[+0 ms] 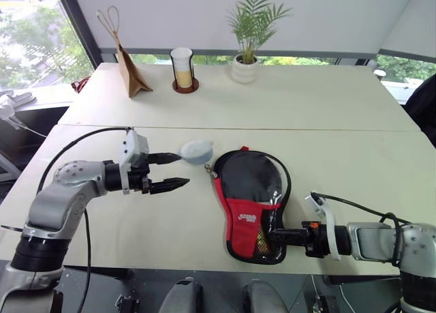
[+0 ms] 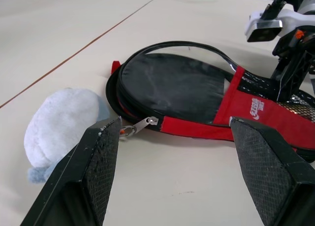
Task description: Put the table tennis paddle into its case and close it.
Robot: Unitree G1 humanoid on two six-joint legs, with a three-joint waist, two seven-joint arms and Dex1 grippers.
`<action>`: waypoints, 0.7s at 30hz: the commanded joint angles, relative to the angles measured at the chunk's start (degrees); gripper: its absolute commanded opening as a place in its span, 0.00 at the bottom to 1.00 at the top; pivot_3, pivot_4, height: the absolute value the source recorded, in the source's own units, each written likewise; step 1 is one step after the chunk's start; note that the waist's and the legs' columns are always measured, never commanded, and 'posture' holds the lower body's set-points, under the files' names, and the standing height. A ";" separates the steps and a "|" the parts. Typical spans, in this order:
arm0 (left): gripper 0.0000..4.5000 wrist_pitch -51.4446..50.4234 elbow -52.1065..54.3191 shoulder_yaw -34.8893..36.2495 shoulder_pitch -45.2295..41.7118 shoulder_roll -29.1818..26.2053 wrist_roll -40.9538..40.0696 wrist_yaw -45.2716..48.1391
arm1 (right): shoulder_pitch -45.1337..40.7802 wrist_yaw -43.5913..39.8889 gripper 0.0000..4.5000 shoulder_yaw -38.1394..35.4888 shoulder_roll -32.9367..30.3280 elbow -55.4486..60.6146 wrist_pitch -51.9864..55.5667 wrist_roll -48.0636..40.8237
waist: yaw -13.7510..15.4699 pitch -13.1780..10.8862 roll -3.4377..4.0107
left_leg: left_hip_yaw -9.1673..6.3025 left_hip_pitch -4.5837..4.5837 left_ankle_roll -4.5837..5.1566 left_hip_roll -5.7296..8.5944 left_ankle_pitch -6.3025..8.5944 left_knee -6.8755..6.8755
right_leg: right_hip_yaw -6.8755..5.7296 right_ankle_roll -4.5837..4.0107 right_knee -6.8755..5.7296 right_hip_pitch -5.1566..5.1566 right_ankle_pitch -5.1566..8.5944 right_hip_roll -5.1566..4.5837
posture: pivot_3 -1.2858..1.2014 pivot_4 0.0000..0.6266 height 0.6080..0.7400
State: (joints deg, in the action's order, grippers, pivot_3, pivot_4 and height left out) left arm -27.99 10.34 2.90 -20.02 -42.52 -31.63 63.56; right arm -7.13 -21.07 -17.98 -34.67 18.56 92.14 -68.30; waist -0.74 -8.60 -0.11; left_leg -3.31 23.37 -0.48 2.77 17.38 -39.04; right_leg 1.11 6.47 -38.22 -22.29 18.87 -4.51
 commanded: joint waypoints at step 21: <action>0.80 2.22 1.41 0.00 0.31 0.15 1.03 0.54 | -2.98 -2.09 0.58 0.65 -4.08 0.14 -2.34 2.20 | 0.02 0.00 0.00 | 0.01 0.00 0.02 0.00 0.01 -0.01 | 0.00 0.00 0.00 0.01 0.00 0.00 | 0.52 0.24 1.00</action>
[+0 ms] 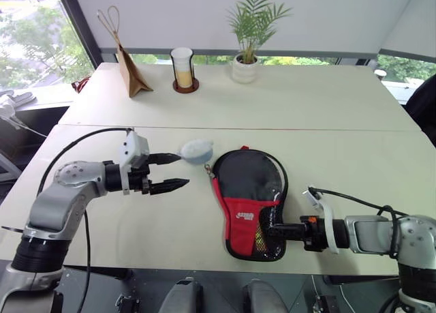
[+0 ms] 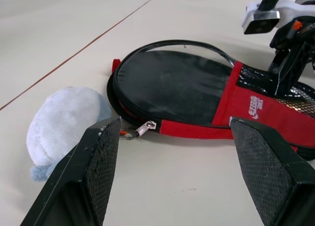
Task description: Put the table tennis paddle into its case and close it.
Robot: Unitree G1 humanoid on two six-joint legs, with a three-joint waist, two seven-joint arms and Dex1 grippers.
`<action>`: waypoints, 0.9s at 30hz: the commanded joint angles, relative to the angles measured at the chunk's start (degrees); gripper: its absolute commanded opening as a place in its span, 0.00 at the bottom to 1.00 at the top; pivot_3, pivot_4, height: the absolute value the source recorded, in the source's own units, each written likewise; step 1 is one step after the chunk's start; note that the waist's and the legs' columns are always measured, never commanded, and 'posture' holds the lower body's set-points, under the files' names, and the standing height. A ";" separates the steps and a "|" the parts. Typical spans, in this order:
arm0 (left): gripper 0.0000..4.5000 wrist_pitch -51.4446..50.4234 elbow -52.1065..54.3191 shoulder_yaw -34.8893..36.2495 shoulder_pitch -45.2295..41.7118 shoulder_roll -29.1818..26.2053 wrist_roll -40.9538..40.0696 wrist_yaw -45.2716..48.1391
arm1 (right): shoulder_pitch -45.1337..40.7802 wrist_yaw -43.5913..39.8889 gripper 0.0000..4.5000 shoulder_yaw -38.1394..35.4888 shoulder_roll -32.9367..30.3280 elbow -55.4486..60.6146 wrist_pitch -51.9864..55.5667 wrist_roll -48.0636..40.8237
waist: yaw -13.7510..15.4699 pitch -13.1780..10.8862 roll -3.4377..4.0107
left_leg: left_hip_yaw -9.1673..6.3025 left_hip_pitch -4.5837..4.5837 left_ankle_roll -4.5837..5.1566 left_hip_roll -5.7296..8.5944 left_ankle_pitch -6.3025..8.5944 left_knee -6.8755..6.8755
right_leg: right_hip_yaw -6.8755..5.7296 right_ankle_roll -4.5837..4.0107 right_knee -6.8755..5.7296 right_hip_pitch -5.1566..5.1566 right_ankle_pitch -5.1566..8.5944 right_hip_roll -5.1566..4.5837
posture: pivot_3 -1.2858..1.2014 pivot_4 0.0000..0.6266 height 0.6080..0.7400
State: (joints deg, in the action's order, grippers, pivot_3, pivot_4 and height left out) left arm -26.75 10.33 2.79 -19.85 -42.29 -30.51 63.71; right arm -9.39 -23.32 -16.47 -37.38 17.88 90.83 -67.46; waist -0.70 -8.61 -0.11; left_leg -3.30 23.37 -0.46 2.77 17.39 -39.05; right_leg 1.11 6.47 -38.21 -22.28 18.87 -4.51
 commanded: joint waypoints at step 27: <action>0.80 10.92 -13.09 -1.92 -8.36 2.28 9.45 -1.08 | -9.72 -15.16 0.99 19.92 1.37 -5.86 -63.46 42.27 | 0.00 -0.02 -0.01 | 0.08 0.03 -0.21 0.01 -0.12 -0.06 | -0.02 0.00 -0.02 -0.07 0.00 0.03 | 0.52 0.24 1.00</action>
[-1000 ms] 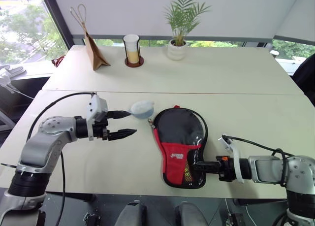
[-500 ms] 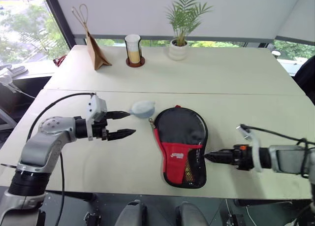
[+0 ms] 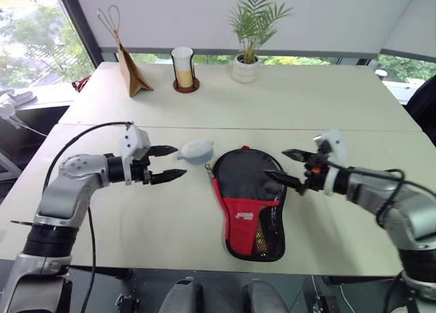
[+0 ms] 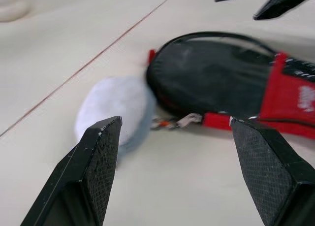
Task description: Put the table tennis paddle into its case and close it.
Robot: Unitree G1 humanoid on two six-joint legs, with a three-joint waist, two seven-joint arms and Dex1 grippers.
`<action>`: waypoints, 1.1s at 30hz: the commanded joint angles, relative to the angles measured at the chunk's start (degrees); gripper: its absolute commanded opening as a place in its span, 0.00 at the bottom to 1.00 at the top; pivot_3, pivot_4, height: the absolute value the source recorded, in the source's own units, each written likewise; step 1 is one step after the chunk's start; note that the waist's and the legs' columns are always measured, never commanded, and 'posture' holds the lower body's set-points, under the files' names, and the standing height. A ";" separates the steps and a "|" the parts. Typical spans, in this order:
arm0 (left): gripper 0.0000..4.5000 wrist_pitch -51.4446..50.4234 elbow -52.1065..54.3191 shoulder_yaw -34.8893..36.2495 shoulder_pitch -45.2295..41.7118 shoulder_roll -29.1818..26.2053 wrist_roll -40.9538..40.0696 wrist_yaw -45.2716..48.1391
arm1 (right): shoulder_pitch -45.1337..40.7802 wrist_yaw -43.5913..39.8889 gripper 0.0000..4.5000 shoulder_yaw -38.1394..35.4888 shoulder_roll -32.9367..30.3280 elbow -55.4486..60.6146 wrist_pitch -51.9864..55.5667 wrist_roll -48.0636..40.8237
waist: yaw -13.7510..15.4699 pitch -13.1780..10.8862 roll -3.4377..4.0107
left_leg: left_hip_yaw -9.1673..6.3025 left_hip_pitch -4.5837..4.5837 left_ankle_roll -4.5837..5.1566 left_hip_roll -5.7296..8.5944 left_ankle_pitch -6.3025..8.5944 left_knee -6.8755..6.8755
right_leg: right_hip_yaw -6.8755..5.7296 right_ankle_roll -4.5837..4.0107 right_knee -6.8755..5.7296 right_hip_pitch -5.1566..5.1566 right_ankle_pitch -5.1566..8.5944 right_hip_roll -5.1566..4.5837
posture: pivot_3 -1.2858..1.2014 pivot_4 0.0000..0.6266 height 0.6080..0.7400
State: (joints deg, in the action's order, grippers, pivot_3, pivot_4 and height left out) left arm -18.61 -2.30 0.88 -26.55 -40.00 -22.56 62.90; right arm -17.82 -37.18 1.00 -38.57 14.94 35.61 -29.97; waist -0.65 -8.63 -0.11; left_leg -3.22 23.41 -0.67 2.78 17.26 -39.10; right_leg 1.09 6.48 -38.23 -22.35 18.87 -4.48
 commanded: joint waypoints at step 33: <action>0.80 16.88 -21.47 -5.29 -13.56 5.90 14.91 -4.25 | -3.54 -10.22 0.99 13.57 8.10 -19.11 -15.81 21.10 | -0.11 0.06 -0.06 | -0.06 -0.09 -0.09 0.05 -0.05 -0.06 | -0.15 0.00 -0.27 0.00 0.00 0.03 | 0.52 0.24 1.00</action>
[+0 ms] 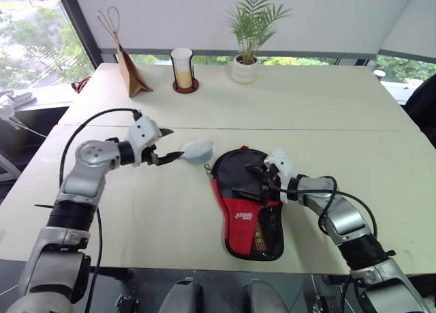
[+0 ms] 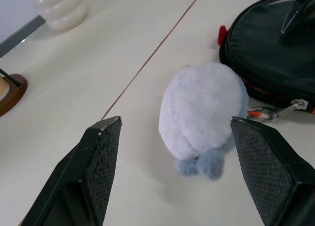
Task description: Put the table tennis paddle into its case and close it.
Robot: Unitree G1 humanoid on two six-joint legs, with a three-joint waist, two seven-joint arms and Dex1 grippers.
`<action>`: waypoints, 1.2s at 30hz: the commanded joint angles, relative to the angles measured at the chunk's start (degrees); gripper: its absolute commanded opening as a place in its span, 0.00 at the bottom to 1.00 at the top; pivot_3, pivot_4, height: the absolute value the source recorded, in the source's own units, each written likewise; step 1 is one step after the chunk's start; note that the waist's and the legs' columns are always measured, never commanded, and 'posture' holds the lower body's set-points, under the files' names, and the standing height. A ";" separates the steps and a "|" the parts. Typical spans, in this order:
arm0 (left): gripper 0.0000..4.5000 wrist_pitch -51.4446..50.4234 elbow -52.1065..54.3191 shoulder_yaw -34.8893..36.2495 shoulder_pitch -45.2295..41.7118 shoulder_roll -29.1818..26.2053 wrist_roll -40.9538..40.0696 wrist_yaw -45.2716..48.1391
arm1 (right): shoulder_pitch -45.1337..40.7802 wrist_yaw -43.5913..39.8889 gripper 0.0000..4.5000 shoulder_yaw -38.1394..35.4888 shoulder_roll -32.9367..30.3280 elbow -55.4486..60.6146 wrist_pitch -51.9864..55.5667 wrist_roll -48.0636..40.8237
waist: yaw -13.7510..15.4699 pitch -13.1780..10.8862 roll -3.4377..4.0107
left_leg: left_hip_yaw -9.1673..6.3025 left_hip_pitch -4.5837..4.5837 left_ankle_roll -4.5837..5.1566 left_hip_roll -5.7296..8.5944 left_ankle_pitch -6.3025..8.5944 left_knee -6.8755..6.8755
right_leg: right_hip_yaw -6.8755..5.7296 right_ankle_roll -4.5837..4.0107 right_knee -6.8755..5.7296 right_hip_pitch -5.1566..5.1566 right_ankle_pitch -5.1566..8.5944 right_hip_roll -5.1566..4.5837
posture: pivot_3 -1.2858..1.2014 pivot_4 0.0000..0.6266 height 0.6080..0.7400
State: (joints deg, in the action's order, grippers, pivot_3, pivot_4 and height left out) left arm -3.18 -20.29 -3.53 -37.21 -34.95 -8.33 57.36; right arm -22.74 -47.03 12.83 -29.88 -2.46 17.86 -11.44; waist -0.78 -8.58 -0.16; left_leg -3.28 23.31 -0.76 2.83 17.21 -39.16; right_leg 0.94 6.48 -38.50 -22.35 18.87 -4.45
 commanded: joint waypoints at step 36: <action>0.01 8.26 -38.32 -2.94 -20.96 11.35 7.48 4.94 | 0.57 -1.63 1.00 3.57 -0.25 -3.03 3.07 5.71 | -0.07 0.22 -0.34 | -0.09 -0.16 0.06 0.25 -0.03 -0.06 | -0.06 0.00 -0.58 -0.03 0.00 -0.07 | 0.52 0.24 1.00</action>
State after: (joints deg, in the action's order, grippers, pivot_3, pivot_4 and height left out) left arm 5.30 -58.34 -8.06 -55.94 -23.37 -0.71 63.82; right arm -24.08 -48.28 13.82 -29.87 -3.02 18.40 -8.27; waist -0.85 -8.36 -0.51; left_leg -3.37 23.16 -0.70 3.09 17.18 -39.22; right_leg 0.88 6.49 -39.08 -22.39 18.87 -4.53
